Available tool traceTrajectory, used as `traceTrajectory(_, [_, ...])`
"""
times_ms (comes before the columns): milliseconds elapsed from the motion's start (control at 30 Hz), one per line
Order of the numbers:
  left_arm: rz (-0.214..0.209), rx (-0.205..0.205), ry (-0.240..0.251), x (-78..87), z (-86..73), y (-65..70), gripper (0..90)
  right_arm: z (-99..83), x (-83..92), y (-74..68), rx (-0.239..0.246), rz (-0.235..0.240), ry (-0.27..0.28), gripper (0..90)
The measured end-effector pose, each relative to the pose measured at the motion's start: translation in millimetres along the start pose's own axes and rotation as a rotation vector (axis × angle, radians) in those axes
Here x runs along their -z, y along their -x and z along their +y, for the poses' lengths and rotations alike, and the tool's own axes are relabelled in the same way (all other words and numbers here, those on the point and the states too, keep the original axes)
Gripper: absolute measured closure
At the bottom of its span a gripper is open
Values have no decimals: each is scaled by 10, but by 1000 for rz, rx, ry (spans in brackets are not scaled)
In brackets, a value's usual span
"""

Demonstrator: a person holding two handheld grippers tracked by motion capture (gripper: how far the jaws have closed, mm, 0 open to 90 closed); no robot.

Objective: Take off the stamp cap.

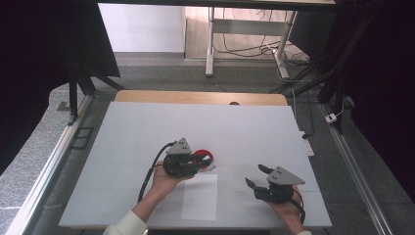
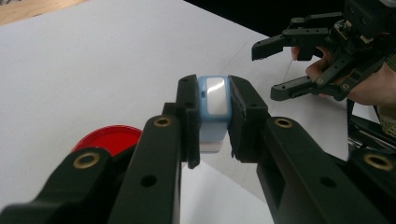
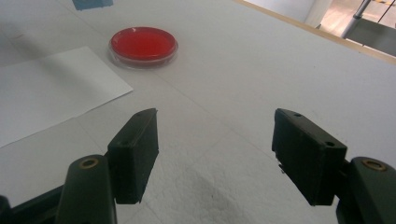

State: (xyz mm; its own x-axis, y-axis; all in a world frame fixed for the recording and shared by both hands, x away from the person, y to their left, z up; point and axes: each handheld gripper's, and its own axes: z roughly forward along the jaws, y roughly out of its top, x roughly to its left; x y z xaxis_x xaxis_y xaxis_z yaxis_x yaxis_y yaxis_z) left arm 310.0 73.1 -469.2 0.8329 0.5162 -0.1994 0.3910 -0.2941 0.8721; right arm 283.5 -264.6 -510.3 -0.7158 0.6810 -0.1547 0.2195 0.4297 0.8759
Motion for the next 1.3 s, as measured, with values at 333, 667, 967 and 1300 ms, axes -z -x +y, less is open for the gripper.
traceTrajectory(333, [-1,7,4,-8,4,-2,750,47,-76,-100,-11,16,12,326])
traceTrajectory(667, [-4,7,1,-16,6,0,750,101,-162,-192,-13,9,32,336])
traceTrajectory(967, [-7,9,-5,-39,6,-12,750,152,-264,-275,4,32,17,336])
traceTrajectory(1300, [-11,5,-10,-58,4,-11,750,197,-346,-335,21,36,9,337])
